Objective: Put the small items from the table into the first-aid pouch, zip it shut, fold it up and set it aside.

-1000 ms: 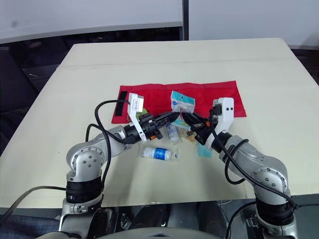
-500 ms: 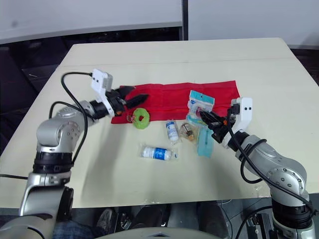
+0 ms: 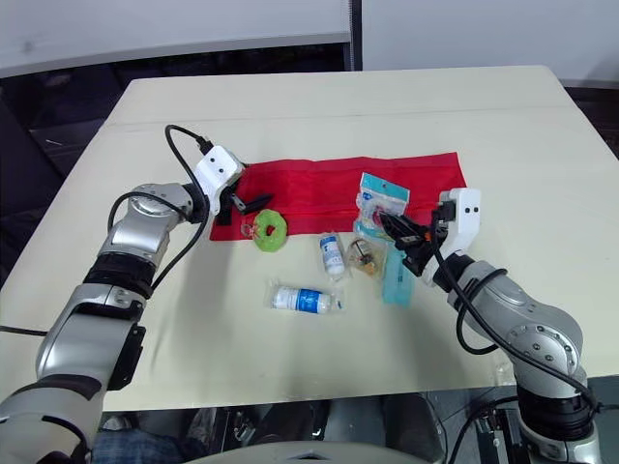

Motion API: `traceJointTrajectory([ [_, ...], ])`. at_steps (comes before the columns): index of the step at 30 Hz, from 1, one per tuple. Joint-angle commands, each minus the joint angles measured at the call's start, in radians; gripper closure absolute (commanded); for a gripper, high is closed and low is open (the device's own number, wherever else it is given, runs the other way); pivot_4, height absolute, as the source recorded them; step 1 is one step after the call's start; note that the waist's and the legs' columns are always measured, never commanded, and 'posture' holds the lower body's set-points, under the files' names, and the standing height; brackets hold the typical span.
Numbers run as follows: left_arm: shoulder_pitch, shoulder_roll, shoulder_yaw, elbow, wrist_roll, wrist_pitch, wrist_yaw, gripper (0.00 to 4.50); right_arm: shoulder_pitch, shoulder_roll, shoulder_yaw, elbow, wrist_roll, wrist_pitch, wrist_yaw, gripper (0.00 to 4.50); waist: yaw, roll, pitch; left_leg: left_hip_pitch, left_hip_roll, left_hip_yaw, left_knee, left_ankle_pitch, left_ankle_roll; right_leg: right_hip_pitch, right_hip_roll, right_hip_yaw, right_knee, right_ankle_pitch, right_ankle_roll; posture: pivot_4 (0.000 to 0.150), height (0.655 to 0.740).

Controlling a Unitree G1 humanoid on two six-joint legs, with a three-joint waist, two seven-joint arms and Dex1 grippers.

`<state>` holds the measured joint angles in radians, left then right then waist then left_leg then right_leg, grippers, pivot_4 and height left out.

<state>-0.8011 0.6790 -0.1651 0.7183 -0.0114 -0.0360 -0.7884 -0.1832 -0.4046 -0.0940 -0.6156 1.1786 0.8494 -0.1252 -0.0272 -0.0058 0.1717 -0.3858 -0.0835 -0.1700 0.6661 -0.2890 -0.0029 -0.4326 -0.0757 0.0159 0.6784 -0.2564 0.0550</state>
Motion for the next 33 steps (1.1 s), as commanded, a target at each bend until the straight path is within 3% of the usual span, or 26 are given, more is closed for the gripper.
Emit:
traceJointTrajectory([
  [1,0.041,0.039,0.011,-0.033,-0.008,-0.032,-0.124,0.05,0.000,0.004,-0.012,-0.054,-0.004,-0.025,-0.002,4.50,-0.004,0.000,0.000,0.000,0.000,0.000,0.000,0.000,0.000,0.000,0.000,0.000,0.000,0.000,0.000,0.150,0.7368],
  [18,0.061,0.063,0.040,-0.097,-0.091,0.086,-0.443,0.05,-0.013,-0.001,-0.008,-0.038,-0.045,-0.019,0.029,4.50,-0.015,-0.001,0.000,0.001,0.000,0.002,0.003,0.000,0.000,0.001,0.005,-0.001,0.001,0.003,0.002,0.150,0.7368],
  [33,-0.049,0.019,0.046,0.110,-0.011,-0.009,-0.360,0.05,-0.003,0.010,-0.006,-0.046,-0.099,-0.023,0.050,4.50,-0.015,-0.001,-0.001,0.002,0.000,0.003,0.004,0.000,0.000,0.001,0.005,-0.001,0.003,0.003,0.002,0.150,0.7368],
])
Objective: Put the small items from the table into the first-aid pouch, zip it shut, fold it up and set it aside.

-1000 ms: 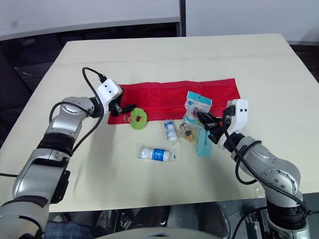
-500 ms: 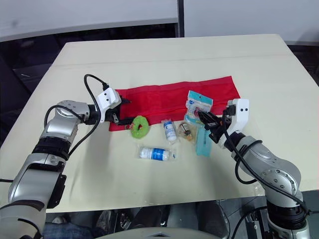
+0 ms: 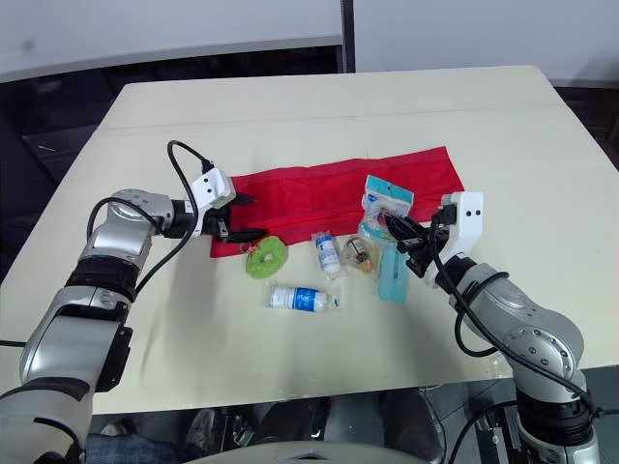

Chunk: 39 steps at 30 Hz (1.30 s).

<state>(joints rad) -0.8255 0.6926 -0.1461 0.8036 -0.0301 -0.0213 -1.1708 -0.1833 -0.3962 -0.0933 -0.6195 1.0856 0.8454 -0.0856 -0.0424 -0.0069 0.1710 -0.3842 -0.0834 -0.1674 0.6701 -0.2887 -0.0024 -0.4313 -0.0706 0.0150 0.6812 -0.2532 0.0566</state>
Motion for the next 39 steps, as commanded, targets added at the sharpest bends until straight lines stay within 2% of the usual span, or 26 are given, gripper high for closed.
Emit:
traceJointTrajectory([
  [1,-0.029,0.004,0.028,0.033,0.009,-0.029,0.025,0.05,-0.003,0.002,-0.007,-0.042,-0.008,-0.019,0.011,4.50,0.001,0.000,0.000,0.000,0.000,0.000,0.000,0.000,0.000,0.000,0.000,0.000,0.000,0.000,0.000,0.150,0.7368],
  [18,-0.025,-0.024,0.054,0.050,-0.002,-0.091,0.046,0.05,0.010,0.007,-0.012,-0.052,-0.029,-0.016,0.019,4.50,0.001,-0.001,0.000,0.000,0.000,0.001,0.001,0.000,0.000,0.000,0.000,0.001,0.002,0.000,0.000,0.150,0.7368],
  [20,-0.008,-0.023,0.051,0.029,-0.005,-0.093,0.025,0.54,0.011,0.006,-0.013,-0.054,-0.028,-0.015,0.019,4.50,0.000,-0.001,0.000,0.000,0.000,0.001,0.001,0.000,0.000,0.000,0.000,0.001,0.002,0.000,0.000,0.150,0.7368],
  [21,0.000,-0.023,0.052,0.020,-0.010,-0.086,0.012,0.64,0.011,0.006,-0.013,-0.054,-0.028,-0.014,0.018,4.50,-0.001,-0.001,0.000,0.001,0.000,0.001,0.001,0.000,0.000,0.000,0.000,0.001,0.002,0.000,0.000,0.150,0.7368],
  [22,0.005,-0.023,0.053,0.013,-0.014,-0.079,0.001,1.20,0.010,0.005,-0.013,-0.054,-0.027,-0.013,0.019,4.50,-0.001,-0.001,0.000,0.001,0.000,0.002,0.001,0.000,0.000,0.000,0.000,0.001,0.002,0.000,0.000,0.150,0.7368],
  [23,0.011,-0.022,0.052,0.004,-0.016,-0.076,-0.010,1.49,0.010,0.005,-0.013,-0.053,-0.027,-0.013,0.019,4.50,-0.001,-0.001,0.000,0.001,0.000,0.002,0.001,0.000,0.000,0.000,0.000,0.001,0.002,0.000,0.000,0.150,0.7368],
  [26,0.030,-0.010,0.041,-0.025,-0.014,-0.070,-0.042,3.11,0.010,0.005,-0.013,-0.054,-0.026,-0.011,0.019,4.50,0.000,-0.001,-0.001,0.001,0.000,0.001,0.001,0.000,0.000,0.000,0.000,0.001,0.002,0.000,0.000,0.150,0.7368],
  [27,0.035,-0.006,0.039,-0.033,-0.012,-0.068,-0.051,3.38,0.009,0.005,-0.012,-0.054,-0.026,-0.011,0.020,4.50,0.000,-0.001,-0.001,0.001,0.000,0.002,0.001,0.000,0.000,0.000,0.000,0.001,0.003,0.000,0.000,0.150,0.7368],
  [29,0.043,0.002,0.034,-0.046,0.004,-0.085,-0.045,4.31,0.007,0.005,-0.012,-0.052,-0.026,-0.011,0.021,4.50,-0.001,-0.001,-0.001,0.001,0.000,0.002,0.002,0.000,0.000,0.000,0.000,0.001,0.003,0.000,0.000,0.150,0.7368],
  [30,0.046,0.007,0.032,-0.051,0.015,-0.101,-0.032,4.44,0.006,0.005,-0.011,-0.052,-0.027,-0.011,0.021,4.50,-0.001,-0.001,-0.001,0.001,0.000,0.002,0.002,0.000,0.000,0.000,0.000,0.001,0.003,0.000,0.000,0.150,0.7368],
  [39,0.081,-0.007,0.069,-0.146,-0.053,-0.067,-0.055,4.44,0.009,0.013,-0.004,-0.053,-0.029,-0.012,0.019,4.50,0.000,-0.001,-0.001,0.002,0.000,0.004,0.003,0.000,0.000,0.000,0.000,0.003,0.007,0.000,0.000,0.150,0.7368],
])
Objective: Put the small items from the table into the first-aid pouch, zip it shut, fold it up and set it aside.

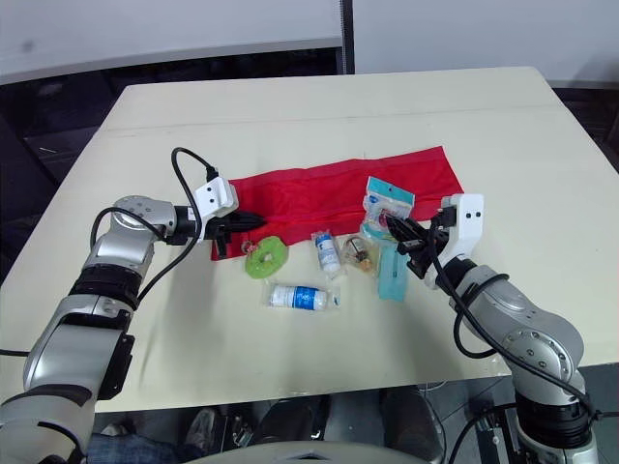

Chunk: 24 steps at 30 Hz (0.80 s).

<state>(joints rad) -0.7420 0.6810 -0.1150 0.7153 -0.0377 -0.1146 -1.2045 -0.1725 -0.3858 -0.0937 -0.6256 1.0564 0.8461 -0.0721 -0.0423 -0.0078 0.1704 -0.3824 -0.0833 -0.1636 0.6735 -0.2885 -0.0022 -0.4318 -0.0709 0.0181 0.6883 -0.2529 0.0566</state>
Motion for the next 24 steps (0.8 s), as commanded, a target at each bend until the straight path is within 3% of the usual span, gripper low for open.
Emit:
traceJointTrajectory([
  [1,-0.007,0.002,0.040,-0.065,-0.061,0.064,-0.033,4.44,-0.006,0.003,-0.002,-0.044,0.001,-0.011,0.007,4.50,0.001,0.000,0.000,0.000,0.000,0.000,0.000,0.000,0.000,0.000,0.000,0.000,0.000,0.000,0.000,0.150,0.7368],
  [5,-0.042,-0.039,0.049,-0.090,-0.119,0.205,-0.060,4.44,-0.033,0.004,0.008,-0.025,0.015,0.004,0.015,4.50,0.000,0.000,0.000,0.000,0.000,0.001,0.002,0.000,0.000,0.000,0.000,0.000,0.003,0.000,0.000,0.150,0.7368],
  [11,-0.114,-0.146,0.010,-0.042,-0.097,0.233,-0.065,4.44,-0.086,0.034,0.024,0.020,0.093,0.066,-0.035,4.50,0.003,0.000,0.000,-0.001,0.000,0.000,0.007,0.000,0.000,0.000,0.000,-0.001,0.006,0.000,0.000,0.150,0.7368],
  [17,-0.175,-0.259,-0.027,0.021,-0.078,0.201,-0.077,4.44,-0.124,0.136,0.025,0.120,0.190,0.125,-0.202,4.50,-0.001,0.000,0.000,-0.001,-0.001,0.001,0.008,0.000,0.000,0.000,0.000,0.000,0.006,0.000,0.000,0.150,0.7368],
  [24,-0.202,-0.293,-0.045,0.094,-0.060,0.113,-0.095,4.44,-0.141,0.213,0.029,0.250,0.335,0.177,-0.377,4.50,0.000,0.000,0.000,-0.001,0.000,0.003,0.008,0.000,0.000,-0.002,0.000,0.003,0.007,0.000,0.000,0.150,0.7368],
])
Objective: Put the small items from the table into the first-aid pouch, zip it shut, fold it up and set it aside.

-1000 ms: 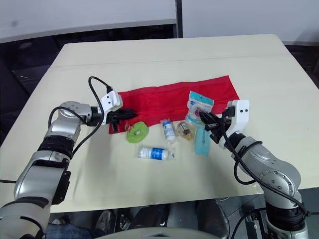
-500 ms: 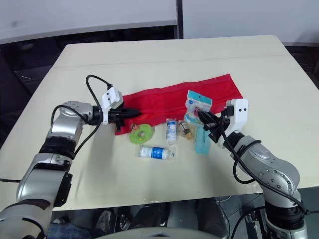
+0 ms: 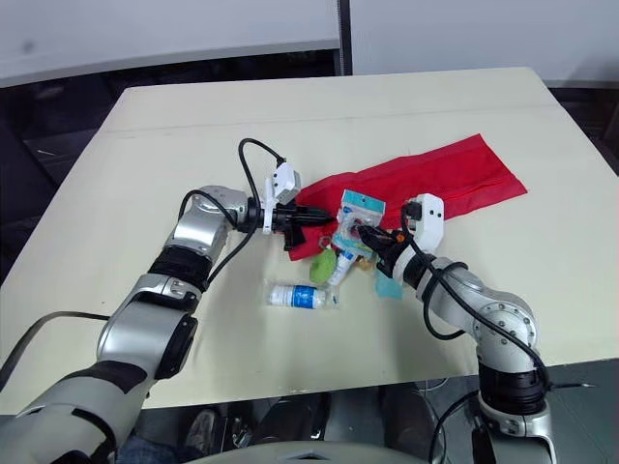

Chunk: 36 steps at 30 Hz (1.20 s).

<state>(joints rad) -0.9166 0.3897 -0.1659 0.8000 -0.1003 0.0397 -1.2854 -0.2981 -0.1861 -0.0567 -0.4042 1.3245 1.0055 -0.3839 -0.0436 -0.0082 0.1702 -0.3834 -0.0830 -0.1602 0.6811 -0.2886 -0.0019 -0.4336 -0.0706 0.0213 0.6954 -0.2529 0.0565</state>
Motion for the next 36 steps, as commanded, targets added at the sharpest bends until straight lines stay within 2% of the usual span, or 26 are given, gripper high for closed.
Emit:
traceJointTrajectory([
  [1,-0.031,-0.003,0.005,0.018,0.006,-0.055,-0.016,4.44,-0.020,0.026,-0.014,0.056,0.091,0.015,-0.095,4.50,0.001,0.000,0.000,0.000,0.000,0.000,0.000,0.000,0.000,0.000,0.000,0.000,0.000,0.000,0.000,0.150,0.7368],
  [5,-0.042,-0.007,0.009,0.046,0.011,-0.090,-0.017,4.44,-0.033,0.049,-0.023,0.138,0.213,0.012,-0.188,4.50,0.000,0.000,0.000,0.000,0.000,0.000,0.000,0.000,0.000,0.000,0.000,0.000,0.000,0.000,0.000,0.150,0.7368],
  [16,-0.025,-0.013,0.036,0.038,0.002,-0.125,0.022,4.44,-0.104,0.052,0.001,0.331,0.323,0.031,-0.278,4.50,-0.005,-0.006,-0.005,0.002,0.000,0.001,0.000,0.000,0.000,0.001,0.001,0.001,0.000,0.000,0.000,0.150,0.7368],
  [29,0.040,-0.015,0.048,-0.041,-0.006,-0.102,0.029,4.44,-0.243,0.165,-0.062,0.501,0.302,-0.091,-0.378,4.50,-0.026,-0.006,-0.009,0.003,0.001,0.001,-0.002,0.000,0.000,0.001,0.000,0.002,0.001,0.000,0.000,0.150,0.7368],
  [36,0.032,-0.032,0.082,-0.055,-0.031,-0.055,0.070,4.44,-0.242,0.155,-0.028,0.505,0.214,-0.040,-0.338,4.50,-0.027,-0.006,-0.009,0.003,0.001,0.002,-0.002,0.000,0.001,0.001,0.001,0.002,0.001,0.000,0.000,0.150,0.7368],
])
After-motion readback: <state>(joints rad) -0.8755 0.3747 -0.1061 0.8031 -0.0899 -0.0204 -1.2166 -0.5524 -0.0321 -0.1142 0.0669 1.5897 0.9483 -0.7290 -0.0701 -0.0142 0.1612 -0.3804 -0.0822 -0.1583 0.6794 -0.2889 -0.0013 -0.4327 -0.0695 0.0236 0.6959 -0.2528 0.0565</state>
